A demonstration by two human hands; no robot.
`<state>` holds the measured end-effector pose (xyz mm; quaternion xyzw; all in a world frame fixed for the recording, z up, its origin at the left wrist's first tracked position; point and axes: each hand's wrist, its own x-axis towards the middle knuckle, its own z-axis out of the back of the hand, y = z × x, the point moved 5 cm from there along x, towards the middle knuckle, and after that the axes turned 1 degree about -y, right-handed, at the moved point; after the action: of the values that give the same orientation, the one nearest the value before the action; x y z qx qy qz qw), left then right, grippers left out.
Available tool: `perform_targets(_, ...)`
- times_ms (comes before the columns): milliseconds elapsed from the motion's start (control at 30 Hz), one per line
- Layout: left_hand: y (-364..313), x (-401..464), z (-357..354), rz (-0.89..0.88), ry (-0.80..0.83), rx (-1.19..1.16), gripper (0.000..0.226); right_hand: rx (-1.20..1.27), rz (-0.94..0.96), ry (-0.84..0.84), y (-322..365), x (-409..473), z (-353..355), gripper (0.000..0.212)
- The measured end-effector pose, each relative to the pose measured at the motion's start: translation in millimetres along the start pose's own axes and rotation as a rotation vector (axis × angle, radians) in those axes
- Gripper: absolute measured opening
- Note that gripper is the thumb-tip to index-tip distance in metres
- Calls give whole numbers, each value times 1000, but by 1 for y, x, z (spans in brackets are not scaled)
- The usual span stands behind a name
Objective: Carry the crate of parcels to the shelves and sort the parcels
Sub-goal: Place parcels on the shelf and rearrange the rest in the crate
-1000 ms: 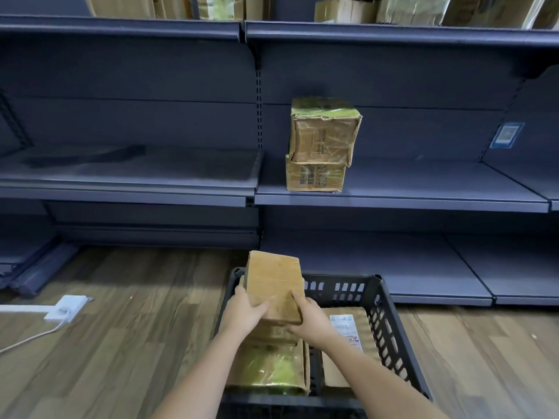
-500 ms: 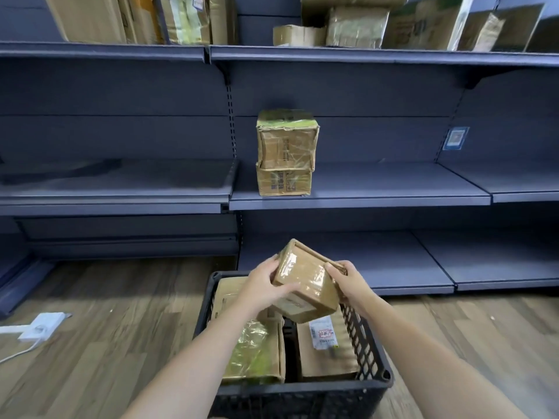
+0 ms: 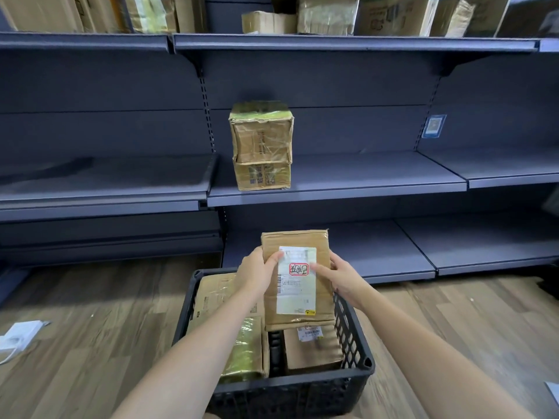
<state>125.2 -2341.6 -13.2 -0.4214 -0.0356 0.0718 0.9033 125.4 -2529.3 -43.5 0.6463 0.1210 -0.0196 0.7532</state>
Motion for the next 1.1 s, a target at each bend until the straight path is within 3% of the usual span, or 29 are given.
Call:
perform_targets(100, 8, 1, -6, 26, 9, -10, 43, -54, -18, -47, -2, 2, -1, 37)
perform_targets(233, 18, 2, -12, 50, 94, -208, 53, 12, -57, -175, -9, 4, 11, 24)
perform_targets(400, 21, -13, -42, 183, 433, -417, 85, 5, -164, -315, -26, 13, 16, 38)
perform_targets(500, 29, -13, -49, 241, 417, -545, 80, -3, -229, -329, -37, 10, 18, 44)
perform_targets(600, 45, -2, -48, 283, 408, -572, 84, 123, -223, -295, -42, 6, 26, 47)
perform_targets(700, 41, 2, -44, 209, 572, -488, 74, -8, -126, -197, -37, 12, 38, 72)
perform_targets(767, 34, 3, -41, 151, 689, -401, 69, -162, -108, 15, -29, 14, 35, 79)
perform_targets(867, 31, 9, -38, 128, 776, -305, 65, -164, -223, 377, -32, 8, 23, 61)
perform_targets(1033, 21, 16, -31, 107, 834, -230, 47, 74, -314, 248, -50, 12, 32, 55)
perform_targets(1100, 18, 24, -27, 51, 725, -168, 43, 136, -320, 175, -57, 13, 34, 50)
